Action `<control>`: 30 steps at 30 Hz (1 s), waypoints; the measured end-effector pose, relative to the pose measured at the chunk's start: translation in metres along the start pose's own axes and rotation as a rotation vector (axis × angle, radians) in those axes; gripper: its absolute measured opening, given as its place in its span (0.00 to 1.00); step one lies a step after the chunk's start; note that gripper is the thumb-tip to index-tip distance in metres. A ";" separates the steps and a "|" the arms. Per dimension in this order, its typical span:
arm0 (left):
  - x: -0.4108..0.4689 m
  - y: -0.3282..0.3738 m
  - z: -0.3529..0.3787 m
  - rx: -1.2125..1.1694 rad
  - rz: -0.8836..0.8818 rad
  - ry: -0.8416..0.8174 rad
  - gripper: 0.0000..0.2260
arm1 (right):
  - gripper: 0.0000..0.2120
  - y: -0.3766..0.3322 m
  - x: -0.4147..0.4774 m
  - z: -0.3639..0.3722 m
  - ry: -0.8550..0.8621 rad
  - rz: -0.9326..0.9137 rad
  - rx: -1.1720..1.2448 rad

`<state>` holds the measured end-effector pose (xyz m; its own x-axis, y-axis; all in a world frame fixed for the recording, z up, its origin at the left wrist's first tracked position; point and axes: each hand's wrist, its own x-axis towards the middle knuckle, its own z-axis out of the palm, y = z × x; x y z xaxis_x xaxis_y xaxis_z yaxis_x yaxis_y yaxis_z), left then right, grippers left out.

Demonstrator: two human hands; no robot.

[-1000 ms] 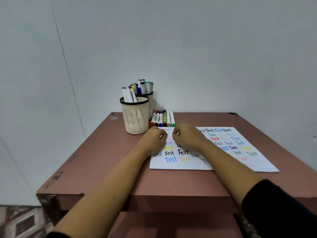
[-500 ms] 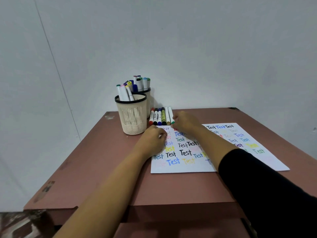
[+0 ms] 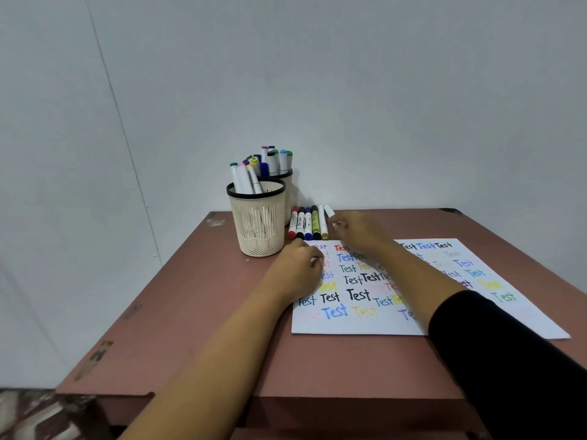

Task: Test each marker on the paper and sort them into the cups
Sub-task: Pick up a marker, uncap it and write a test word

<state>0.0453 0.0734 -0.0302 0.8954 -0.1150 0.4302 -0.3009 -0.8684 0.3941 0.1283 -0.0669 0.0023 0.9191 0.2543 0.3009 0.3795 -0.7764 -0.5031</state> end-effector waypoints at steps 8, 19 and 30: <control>-0.002 0.001 0.000 -0.006 -0.001 0.004 0.12 | 0.12 0.010 -0.006 -0.003 0.338 0.086 0.303; -0.006 0.005 -0.006 -0.076 0.047 0.171 0.15 | 0.13 0.014 -0.049 -0.045 0.533 0.208 0.690; -0.012 0.013 -0.009 -0.009 0.238 0.221 0.24 | 0.16 0.002 -0.082 -0.030 0.399 0.118 0.825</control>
<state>0.0274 0.0677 -0.0232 0.7070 -0.2063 0.6764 -0.4971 -0.8254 0.2678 0.0503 -0.1072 0.0007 0.9101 -0.1372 0.3910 0.3819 -0.0885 -0.9200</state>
